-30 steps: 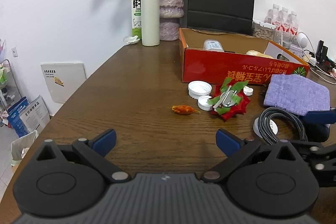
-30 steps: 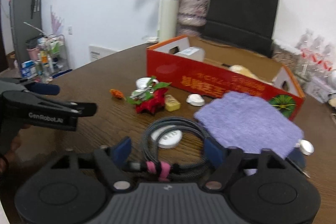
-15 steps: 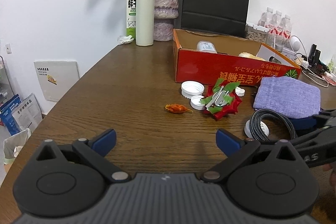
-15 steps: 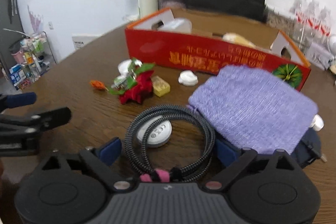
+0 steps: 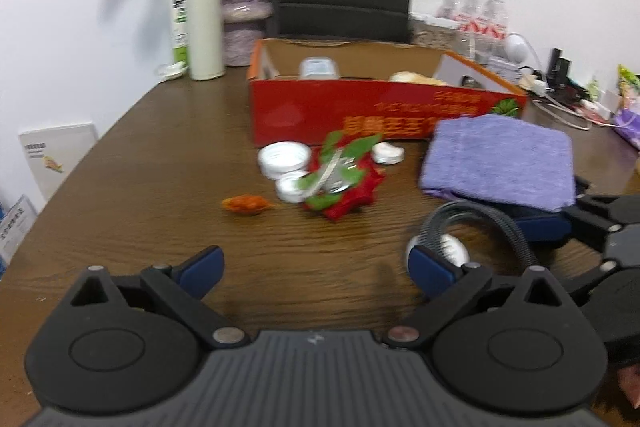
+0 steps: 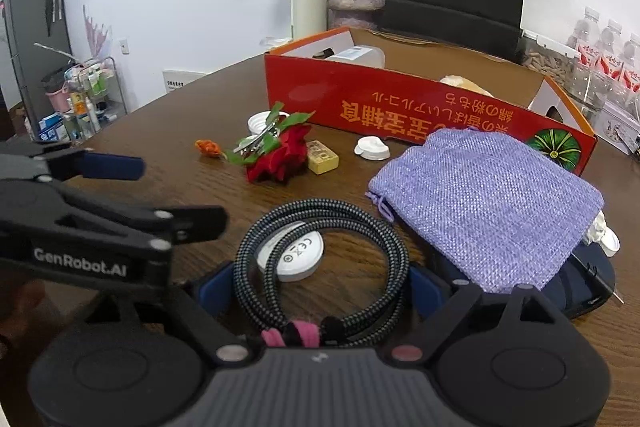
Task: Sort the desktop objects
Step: 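Grasp the black braided cable with the right tool, then grasp the white round device with the left tool while the right tool holds the cable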
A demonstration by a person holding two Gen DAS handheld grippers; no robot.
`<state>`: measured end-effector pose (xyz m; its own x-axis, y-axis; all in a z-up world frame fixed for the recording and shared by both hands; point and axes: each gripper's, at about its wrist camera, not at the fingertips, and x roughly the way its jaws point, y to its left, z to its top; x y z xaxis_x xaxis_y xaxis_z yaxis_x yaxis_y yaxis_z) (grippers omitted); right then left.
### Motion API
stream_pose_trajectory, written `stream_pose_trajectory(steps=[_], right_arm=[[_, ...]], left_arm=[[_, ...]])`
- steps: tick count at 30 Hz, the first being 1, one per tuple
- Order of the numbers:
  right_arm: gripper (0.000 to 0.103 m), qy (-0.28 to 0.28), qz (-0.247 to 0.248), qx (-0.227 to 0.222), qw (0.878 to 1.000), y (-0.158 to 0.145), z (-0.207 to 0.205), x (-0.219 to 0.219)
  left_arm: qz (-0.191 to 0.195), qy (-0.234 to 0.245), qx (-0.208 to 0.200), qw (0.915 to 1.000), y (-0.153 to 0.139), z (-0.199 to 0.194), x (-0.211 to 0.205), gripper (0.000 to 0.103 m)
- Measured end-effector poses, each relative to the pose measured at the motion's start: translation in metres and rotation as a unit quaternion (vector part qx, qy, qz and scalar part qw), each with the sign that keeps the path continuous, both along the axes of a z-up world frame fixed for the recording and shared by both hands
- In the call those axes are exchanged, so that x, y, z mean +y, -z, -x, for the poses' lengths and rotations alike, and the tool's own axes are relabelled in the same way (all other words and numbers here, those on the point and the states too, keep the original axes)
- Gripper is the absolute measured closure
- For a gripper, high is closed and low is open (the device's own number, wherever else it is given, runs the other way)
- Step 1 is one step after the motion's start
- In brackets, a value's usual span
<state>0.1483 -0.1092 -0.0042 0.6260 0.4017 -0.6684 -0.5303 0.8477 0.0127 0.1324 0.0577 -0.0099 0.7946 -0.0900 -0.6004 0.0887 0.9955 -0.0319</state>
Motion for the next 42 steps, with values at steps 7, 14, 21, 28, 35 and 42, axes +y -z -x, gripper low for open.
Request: stream_pose_trajectory(steps=[7, 14, 21, 28, 35, 42], right_arm=[[0.014, -0.016, -0.001, -0.003, 1.000, 0.000, 0.000, -0.002], [0.014, -0.034, -0.001, -0.003, 0.999, 0.000, -0.003, -0.004], [0.014, -0.045, -0.003, -0.008, 0.999, 0.001, -0.002, -0.004], [0.014, -0.054, -0.004, -0.012, 0.998, 0.001, 0.002, -0.004], [0.015, -0.055, 0.011, -0.028, 0.998, -0.001, 0.008, -0.002], [0.015, -0.057, 0.018, -0.036, 0.998, -0.001, 0.011, 0.000]], left_arm=[[0.020, 0.054, 0.024, 0.9981, -0.005, -0.020, -0.024, 0.008], [0.011, 0.088, 0.070, 0.9936, 0.004, -0.043, -0.040, 0.026], [-0.003, 0.093, 0.072, 0.9931, 0.003, -0.040, -0.043, 0.034], [-0.037, 0.108, 0.061, 0.9916, 0.004, -0.039, -0.044, 0.043], [-0.054, 0.113, 0.049, 0.9909, 0.004, -0.034, -0.045, 0.048], [-0.058, 0.108, 0.027, 0.9921, -0.001, -0.024, -0.044, 0.048]])
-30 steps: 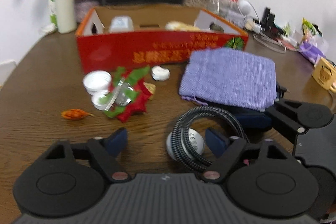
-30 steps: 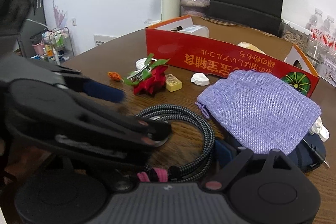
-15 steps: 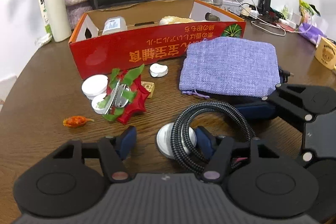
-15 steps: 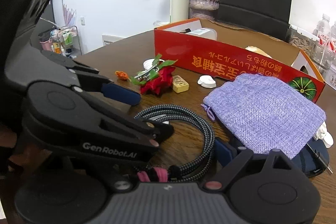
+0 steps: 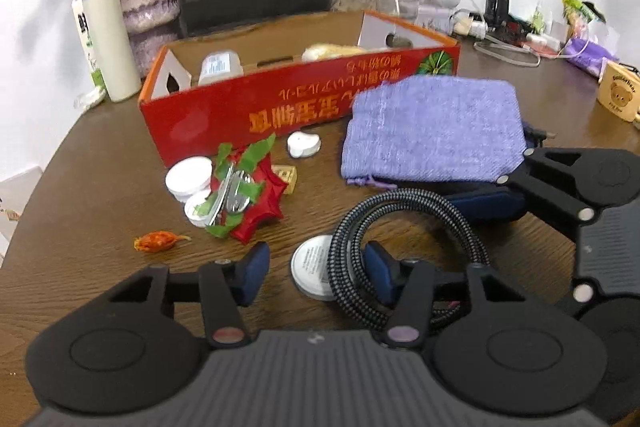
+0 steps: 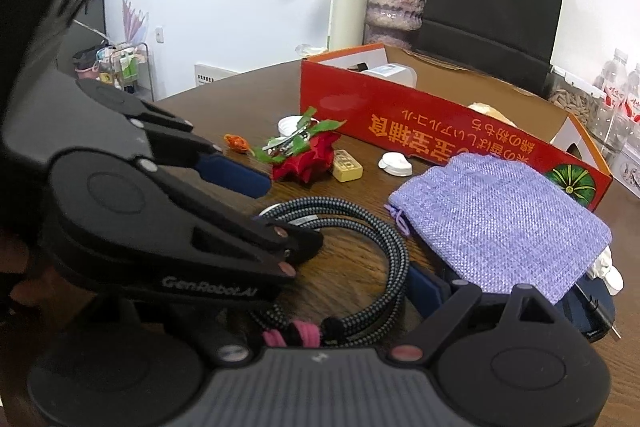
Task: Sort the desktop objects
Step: 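Grasp the white round device with the left tool while the right tool holds the cable, then carry the cable and white device into the box and release both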
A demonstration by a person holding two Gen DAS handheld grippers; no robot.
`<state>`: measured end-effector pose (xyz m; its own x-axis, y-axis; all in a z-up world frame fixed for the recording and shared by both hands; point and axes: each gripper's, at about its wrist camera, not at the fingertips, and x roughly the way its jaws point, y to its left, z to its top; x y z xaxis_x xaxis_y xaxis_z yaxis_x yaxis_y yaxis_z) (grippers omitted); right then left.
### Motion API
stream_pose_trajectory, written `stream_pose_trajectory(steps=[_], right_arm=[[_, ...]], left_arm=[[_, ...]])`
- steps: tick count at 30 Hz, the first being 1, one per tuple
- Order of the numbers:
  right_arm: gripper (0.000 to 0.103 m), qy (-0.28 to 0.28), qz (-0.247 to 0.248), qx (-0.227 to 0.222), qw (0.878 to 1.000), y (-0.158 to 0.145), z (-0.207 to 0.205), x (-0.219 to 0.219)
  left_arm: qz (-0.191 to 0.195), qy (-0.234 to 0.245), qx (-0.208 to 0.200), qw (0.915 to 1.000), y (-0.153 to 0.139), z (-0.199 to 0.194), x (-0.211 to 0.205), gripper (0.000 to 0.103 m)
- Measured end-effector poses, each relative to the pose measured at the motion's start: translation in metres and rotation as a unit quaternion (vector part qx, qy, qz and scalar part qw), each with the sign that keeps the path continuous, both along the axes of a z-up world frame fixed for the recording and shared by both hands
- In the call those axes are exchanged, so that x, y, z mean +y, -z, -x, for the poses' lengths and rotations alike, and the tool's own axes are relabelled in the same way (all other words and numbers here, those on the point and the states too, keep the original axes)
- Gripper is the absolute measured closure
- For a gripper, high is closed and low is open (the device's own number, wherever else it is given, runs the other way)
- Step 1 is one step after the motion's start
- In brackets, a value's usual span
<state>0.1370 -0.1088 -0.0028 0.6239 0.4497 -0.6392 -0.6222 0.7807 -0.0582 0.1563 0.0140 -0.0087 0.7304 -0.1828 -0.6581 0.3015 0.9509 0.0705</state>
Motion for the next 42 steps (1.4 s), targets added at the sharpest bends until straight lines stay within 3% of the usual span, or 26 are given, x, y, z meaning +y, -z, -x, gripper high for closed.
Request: stream_pose_trajectory(steps=[12, 19, 25, 30, 35, 38, 40, 42], right_arm=[[0.015, 0.027, -0.024, -0.012, 0.999, -0.013, 0.003, -0.016], [0.015, 0.065, -0.031, -0.031, 0.997, -0.025, 0.008, -0.039], [0.015, 0.089, -0.038, -0.042, 0.994, -0.033, 0.014, -0.057], [0.015, 0.098, -0.045, -0.043, 0.993, -0.036, 0.015, -0.065], [0.015, 0.106, -0.057, -0.039, 0.992, -0.035, 0.014, -0.070], [0.015, 0.106, -0.061, -0.037, 0.992, -0.035, 0.017, -0.071], [0.015, 0.106, -0.064, -0.036, 0.992, -0.035, 0.018, -0.071], [0.015, 0.107, -0.067, -0.035, 0.991, -0.035, 0.019, -0.072]], left_arm=[[0.053, -0.038, -0.032, 0.9974, -0.030, 0.017, 0.036, 0.032], [0.035, -0.039, -0.004, 0.9986, -0.012, 0.004, 0.023, 0.021], [0.016, -0.047, 0.015, 0.9986, 0.008, -0.007, 0.004, 0.021], [0.013, -0.067, 0.005, 0.9976, 0.012, -0.003, -0.002, 0.020], [0.028, -0.081, 0.000, 0.9963, 0.012, 0.002, -0.003, 0.032], [0.032, -0.089, -0.002, 0.9955, 0.011, 0.005, -0.004, 0.045], [0.036, -0.092, -0.004, 0.9951, 0.010, 0.007, -0.004, 0.061], [0.041, -0.095, -0.005, 0.9946, 0.009, 0.009, -0.003, 0.063]])
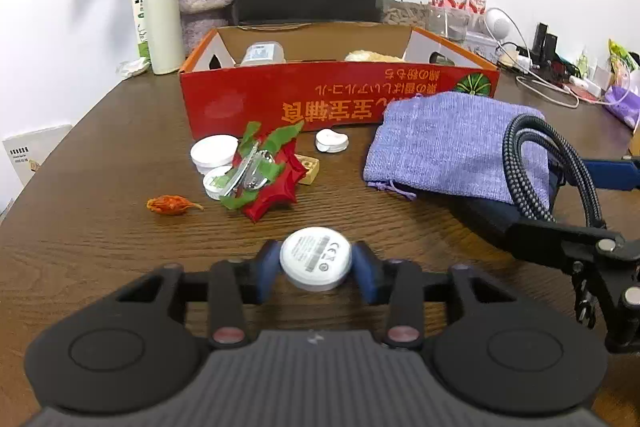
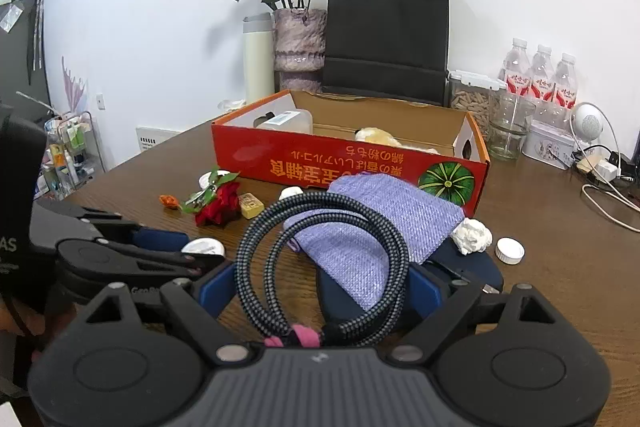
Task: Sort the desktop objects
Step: 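Carry the cable and white device into the box and release both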
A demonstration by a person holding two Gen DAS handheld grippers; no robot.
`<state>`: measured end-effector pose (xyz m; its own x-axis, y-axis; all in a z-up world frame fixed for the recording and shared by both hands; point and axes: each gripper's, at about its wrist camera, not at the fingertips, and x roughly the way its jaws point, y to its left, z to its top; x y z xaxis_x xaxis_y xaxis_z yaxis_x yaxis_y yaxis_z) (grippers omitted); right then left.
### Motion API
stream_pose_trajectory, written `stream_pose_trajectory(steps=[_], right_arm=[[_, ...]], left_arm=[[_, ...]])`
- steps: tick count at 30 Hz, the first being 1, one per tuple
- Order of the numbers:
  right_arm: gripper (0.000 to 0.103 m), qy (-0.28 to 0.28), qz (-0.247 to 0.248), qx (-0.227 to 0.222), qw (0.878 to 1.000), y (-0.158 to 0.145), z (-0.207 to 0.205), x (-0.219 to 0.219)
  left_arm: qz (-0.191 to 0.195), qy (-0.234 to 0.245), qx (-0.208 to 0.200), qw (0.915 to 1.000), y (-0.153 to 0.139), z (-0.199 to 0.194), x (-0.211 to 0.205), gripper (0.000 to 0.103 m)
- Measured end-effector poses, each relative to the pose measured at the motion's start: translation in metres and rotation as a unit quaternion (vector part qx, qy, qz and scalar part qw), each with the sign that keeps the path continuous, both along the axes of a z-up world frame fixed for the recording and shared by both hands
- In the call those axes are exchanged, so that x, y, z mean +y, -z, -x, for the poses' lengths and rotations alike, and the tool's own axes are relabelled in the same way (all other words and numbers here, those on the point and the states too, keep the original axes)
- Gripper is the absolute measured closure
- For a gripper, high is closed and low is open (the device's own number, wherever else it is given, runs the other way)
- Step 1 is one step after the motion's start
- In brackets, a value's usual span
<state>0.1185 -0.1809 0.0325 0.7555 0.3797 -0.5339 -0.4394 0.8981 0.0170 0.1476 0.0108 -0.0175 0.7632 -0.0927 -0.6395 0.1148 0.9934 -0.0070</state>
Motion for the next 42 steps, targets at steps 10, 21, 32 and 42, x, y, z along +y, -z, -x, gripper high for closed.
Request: stream_pose_trajectory(steps=[10, 21, 32, 42], right_arm=[[0.015, 0.006, -0.017, -0.007, 1.000, -0.006, 0.000, -0.006], [0.015, 0.038, -0.050, -0.090, 0.994, -0.068, -0.064, -0.004], [0.015, 0.105, -0.063, -0.059, 0.991, -0.054, -0.202, 0.001], [0.014, 0.112, -0.023, -0.015, 0.993, -0.021, -0.260, 0.006]], left_arm=[[0.015, -0.001, -0.053, 0.9985, -0.023, 0.016, 0.001, 0.063], [0.049, -0.036, -0.195, 0.9789, -0.106, -0.040, 0.002, 0.063], [0.053, -0.072, -0.208, 0.9741, -0.089, -0.163, -0.021, 0.063], [0.015, -0.076, -0.149, 0.9857, -0.055, -0.215, -0.022, 0.061]])
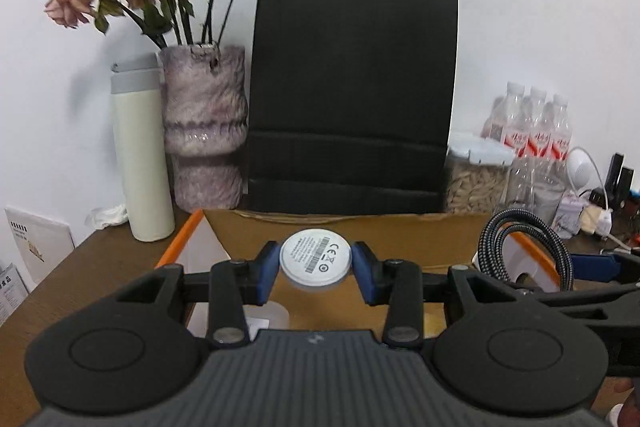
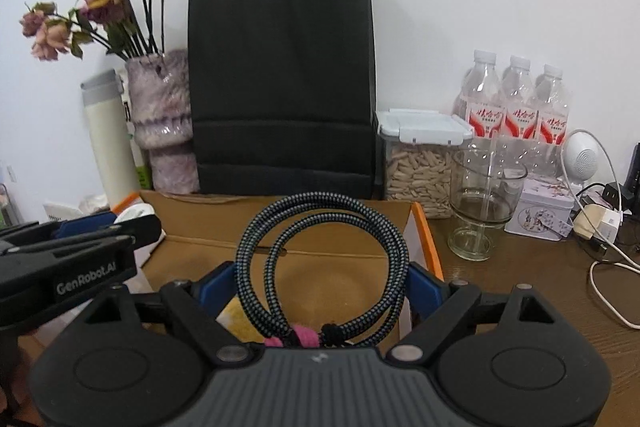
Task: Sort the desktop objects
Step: 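Carry the cable and white device into the box and release both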
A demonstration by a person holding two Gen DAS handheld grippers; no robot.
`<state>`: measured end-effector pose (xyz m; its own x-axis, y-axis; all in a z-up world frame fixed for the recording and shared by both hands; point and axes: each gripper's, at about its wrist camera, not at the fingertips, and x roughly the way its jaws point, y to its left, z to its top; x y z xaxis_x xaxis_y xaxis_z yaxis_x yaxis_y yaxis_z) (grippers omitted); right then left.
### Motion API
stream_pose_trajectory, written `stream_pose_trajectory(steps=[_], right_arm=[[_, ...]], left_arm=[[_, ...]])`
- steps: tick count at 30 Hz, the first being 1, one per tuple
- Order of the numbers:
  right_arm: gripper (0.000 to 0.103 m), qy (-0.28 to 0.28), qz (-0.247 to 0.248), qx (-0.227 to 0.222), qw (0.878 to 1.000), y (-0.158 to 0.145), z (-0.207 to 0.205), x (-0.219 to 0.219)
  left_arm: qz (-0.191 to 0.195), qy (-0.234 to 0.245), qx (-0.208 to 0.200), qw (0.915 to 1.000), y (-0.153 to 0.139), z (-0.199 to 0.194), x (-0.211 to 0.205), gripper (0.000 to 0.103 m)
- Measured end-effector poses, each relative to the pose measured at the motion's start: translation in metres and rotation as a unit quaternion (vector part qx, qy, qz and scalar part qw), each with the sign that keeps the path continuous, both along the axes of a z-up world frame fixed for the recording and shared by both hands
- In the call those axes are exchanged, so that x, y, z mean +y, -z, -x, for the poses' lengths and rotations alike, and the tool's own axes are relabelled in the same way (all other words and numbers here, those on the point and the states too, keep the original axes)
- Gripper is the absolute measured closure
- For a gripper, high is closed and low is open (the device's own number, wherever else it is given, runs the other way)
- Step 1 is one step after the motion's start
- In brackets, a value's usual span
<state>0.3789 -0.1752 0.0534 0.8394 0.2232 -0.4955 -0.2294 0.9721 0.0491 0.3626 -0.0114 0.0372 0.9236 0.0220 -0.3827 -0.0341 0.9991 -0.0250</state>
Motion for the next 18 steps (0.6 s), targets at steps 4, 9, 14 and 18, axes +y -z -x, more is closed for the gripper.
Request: stream_pose_trajectory(steps=[4, 9, 14, 18], right_arm=[[0.012, 0.009, -0.007, 0.024, 1.000, 0.007, -0.007, -0.002], [0.003, 0.018, -0.027, 0.029, 0.999, 0.004, -0.004, -0.009], [0.003, 0.020, -0.018, 0.015, 1.000, -0.004, 0.009, -0.009], [0.003, 0.017, -0.014, 0.000, 1.000, -0.012, 0.024, -0.009]], left_arm=[[-0.011, -0.031, -0.008, 0.9994, 0.001, 0.001, 0.002, 0.001], [-0.016, -0.042, -0.022, 0.9988, -0.006, 0.009, 0.003, 0.000], [0.007, -0.046, -0.005, 0.9989, -0.009, 0.012, 0.009, 0.000], [0.018, -0.054, -0.013, 0.9983, -0.017, 0.028, 0.017, 0.000]])
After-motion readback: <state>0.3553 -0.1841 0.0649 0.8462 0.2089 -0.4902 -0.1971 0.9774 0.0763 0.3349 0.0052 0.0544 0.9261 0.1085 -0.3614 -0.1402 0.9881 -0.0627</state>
